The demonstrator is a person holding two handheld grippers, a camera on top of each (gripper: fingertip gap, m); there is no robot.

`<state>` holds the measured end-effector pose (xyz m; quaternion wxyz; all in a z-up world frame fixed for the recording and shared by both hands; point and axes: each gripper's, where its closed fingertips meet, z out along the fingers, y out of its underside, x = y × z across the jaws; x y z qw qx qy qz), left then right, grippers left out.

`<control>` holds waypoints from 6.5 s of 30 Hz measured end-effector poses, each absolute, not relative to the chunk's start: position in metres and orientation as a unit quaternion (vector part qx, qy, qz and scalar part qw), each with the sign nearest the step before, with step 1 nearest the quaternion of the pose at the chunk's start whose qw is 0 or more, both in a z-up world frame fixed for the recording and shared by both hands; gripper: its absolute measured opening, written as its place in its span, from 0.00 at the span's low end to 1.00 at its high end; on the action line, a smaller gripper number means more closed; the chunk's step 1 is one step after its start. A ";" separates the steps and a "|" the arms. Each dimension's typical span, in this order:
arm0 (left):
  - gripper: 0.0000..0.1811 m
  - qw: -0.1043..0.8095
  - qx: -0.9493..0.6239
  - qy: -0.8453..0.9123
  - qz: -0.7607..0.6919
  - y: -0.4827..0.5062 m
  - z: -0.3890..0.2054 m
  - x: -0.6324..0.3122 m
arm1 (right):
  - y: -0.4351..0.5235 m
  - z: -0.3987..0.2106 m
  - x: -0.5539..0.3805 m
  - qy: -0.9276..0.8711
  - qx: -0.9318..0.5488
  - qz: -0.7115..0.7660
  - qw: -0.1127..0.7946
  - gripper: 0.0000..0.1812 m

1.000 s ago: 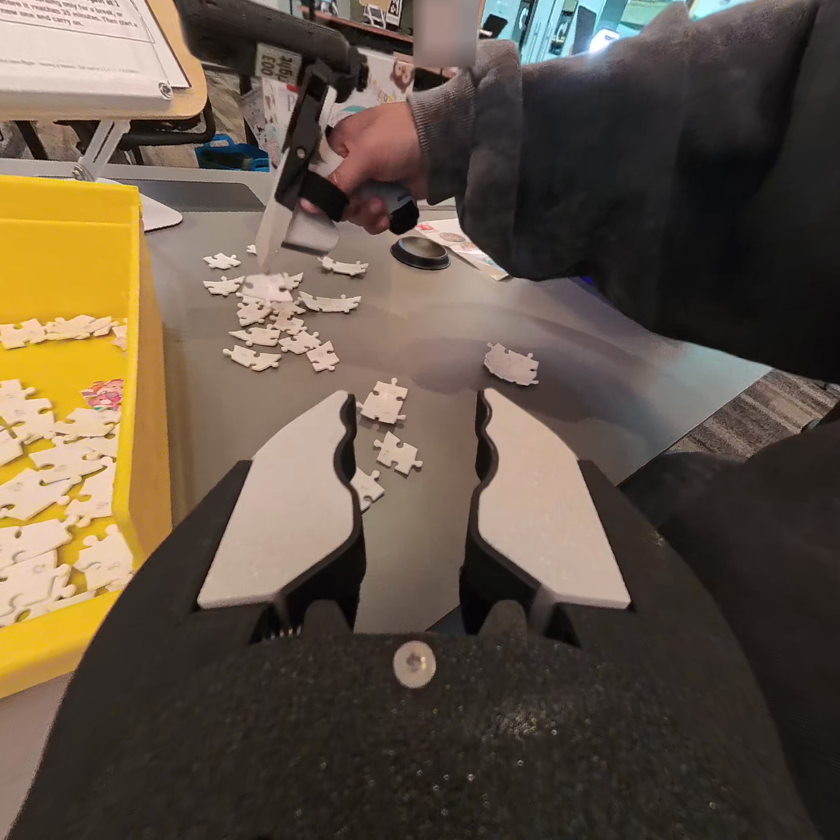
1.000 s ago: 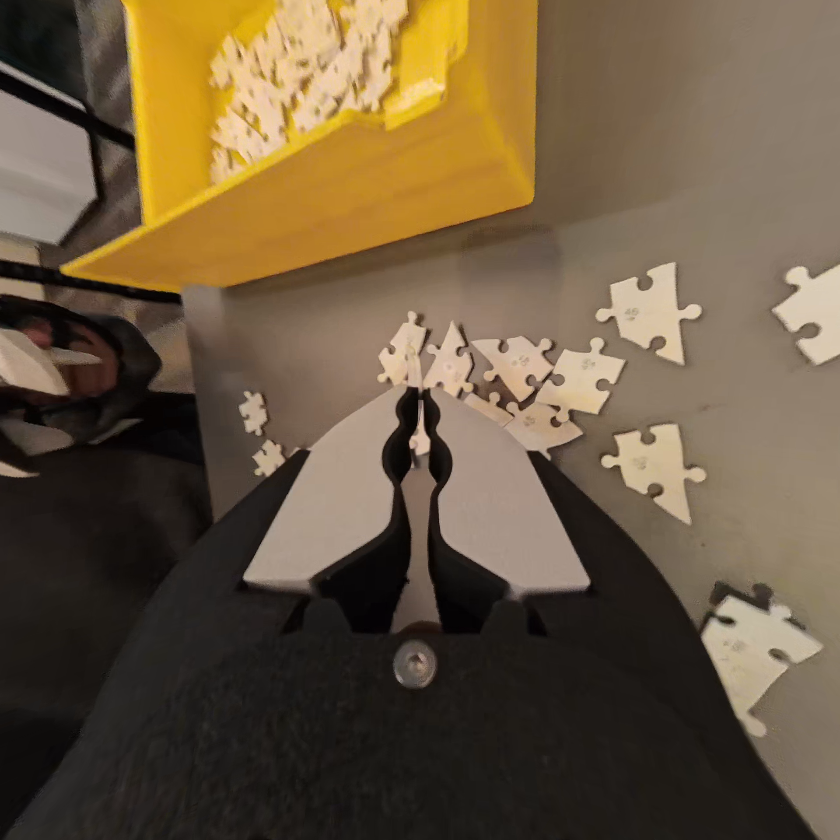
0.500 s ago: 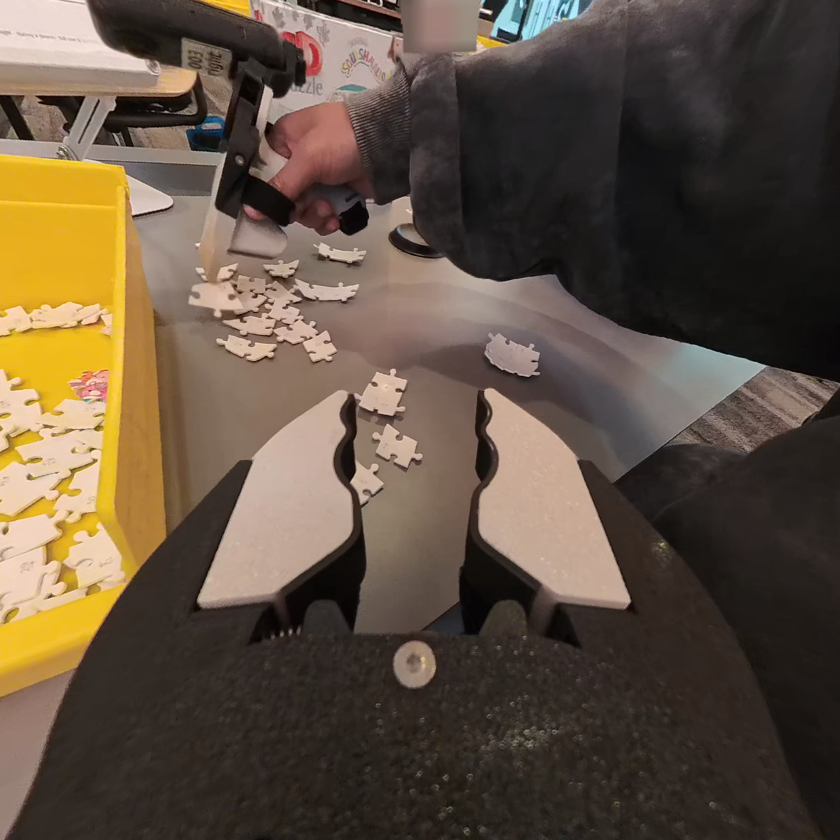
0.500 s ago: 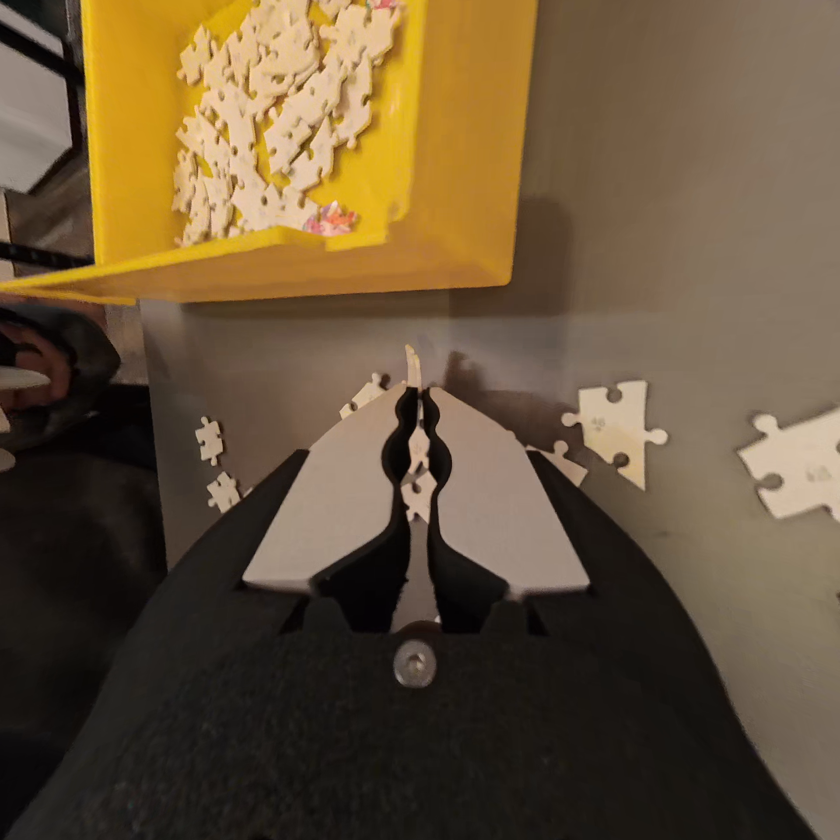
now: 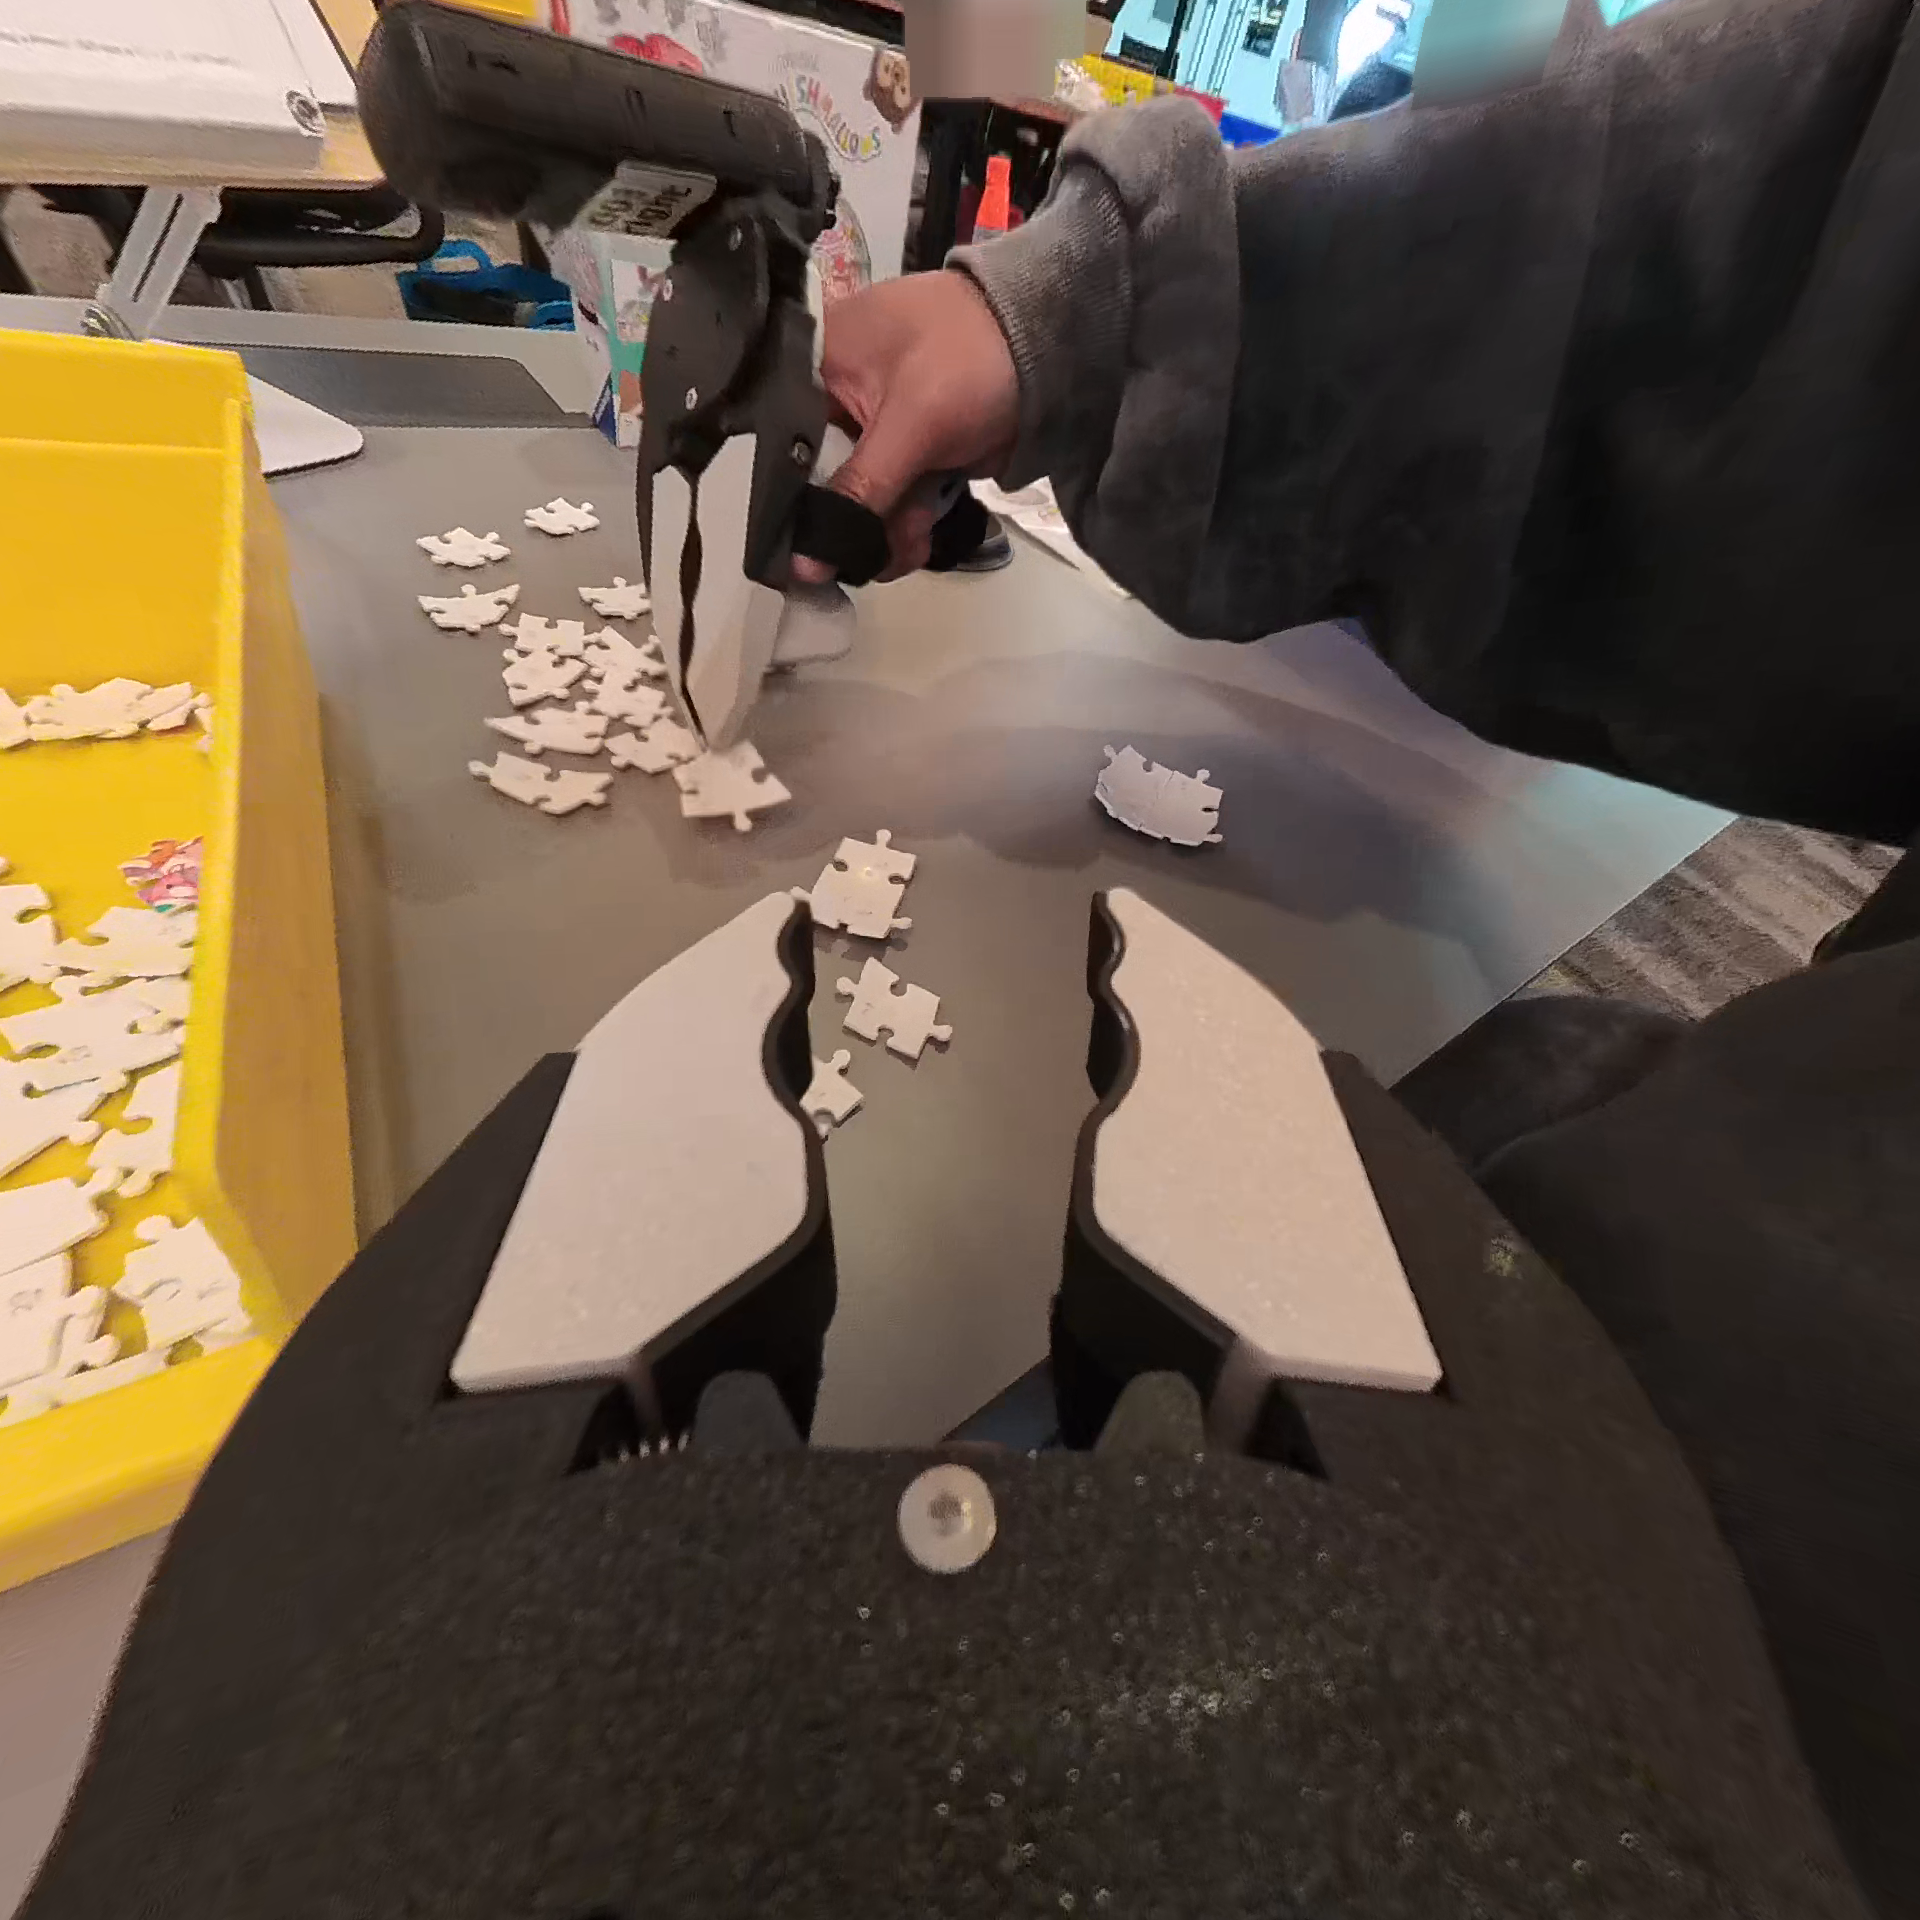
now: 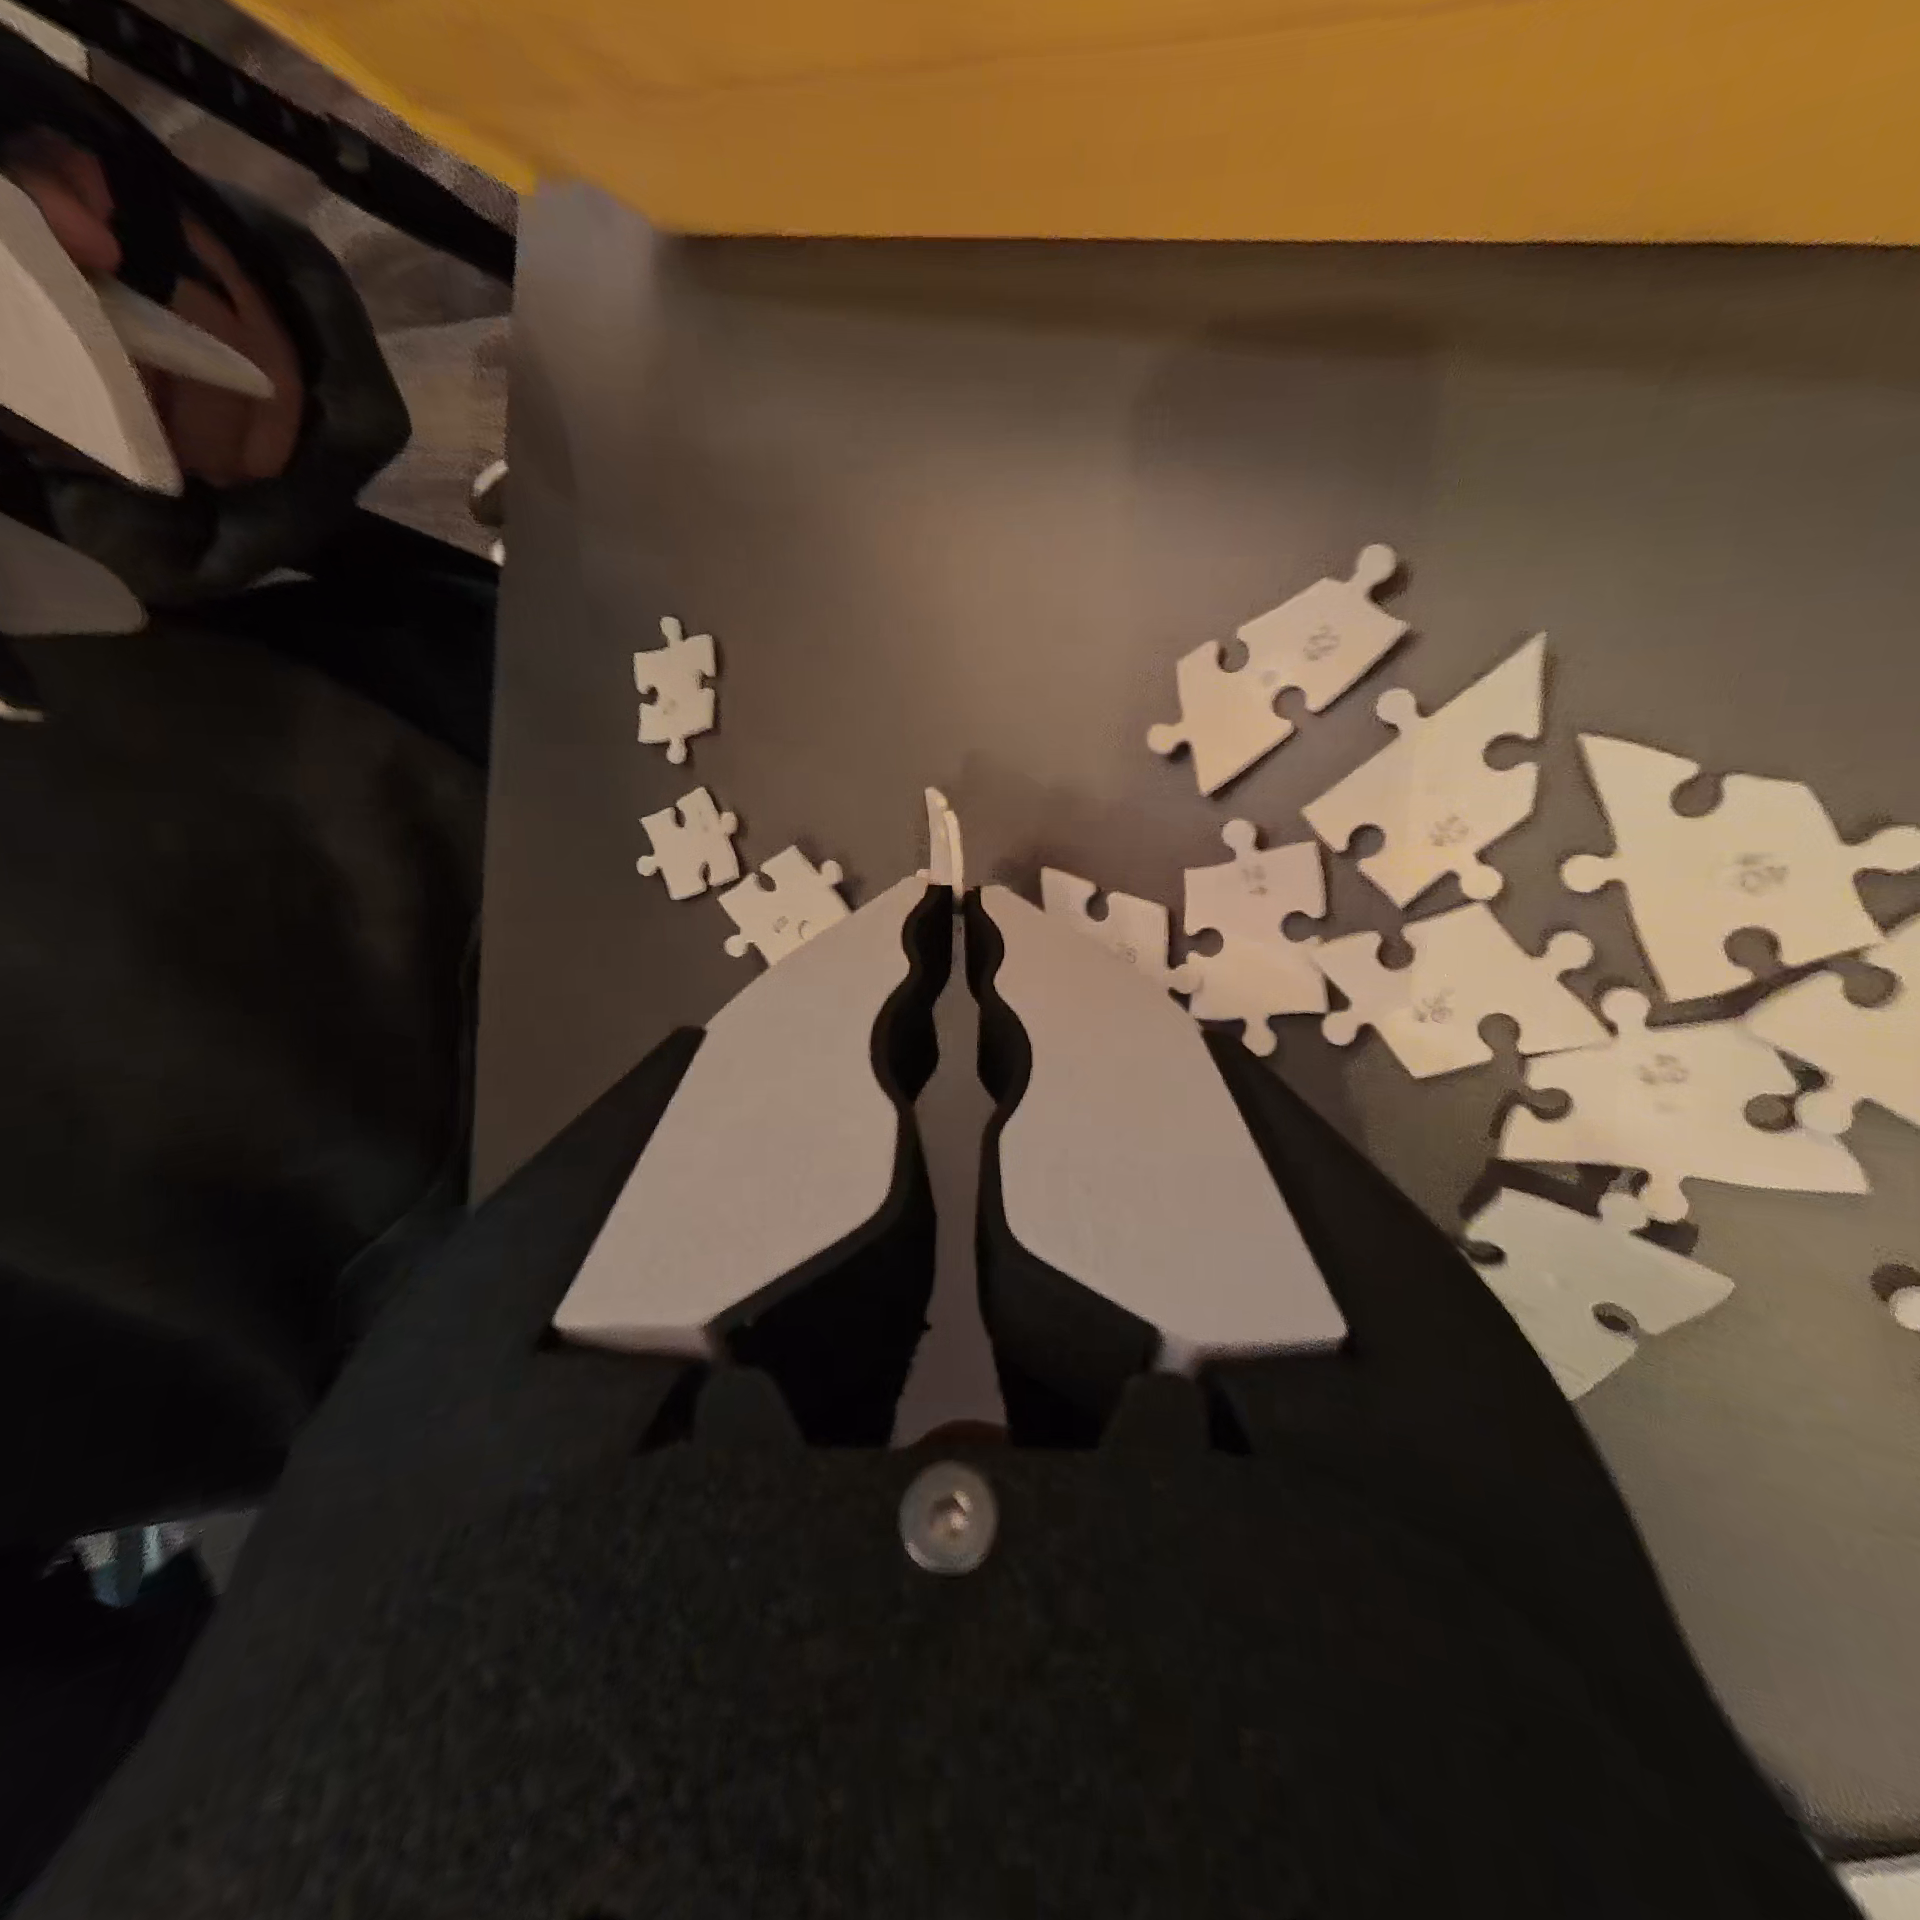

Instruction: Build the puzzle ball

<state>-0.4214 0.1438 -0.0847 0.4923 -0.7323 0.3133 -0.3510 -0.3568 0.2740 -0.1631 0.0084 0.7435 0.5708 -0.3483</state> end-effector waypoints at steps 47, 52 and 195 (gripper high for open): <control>0.34 0.196 -0.794 0.551 -0.165 0.343 -0.181 -0.490 | 0.119 -0.070 -0.236 0.280 0.781 -0.294 -0.474 0.15; 0.18 0.207 -0.777 0.578 -0.138 0.347 -0.190 -0.485 | 0.117 -0.072 -0.245 0.290 0.785 -0.283 -0.468 0.14; 0.15 0.437 -0.682 0.313 -0.496 0.141 -0.055 -0.357 | 0.434 -0.120 -0.280 0.413 0.877 -0.177 -0.168 0.01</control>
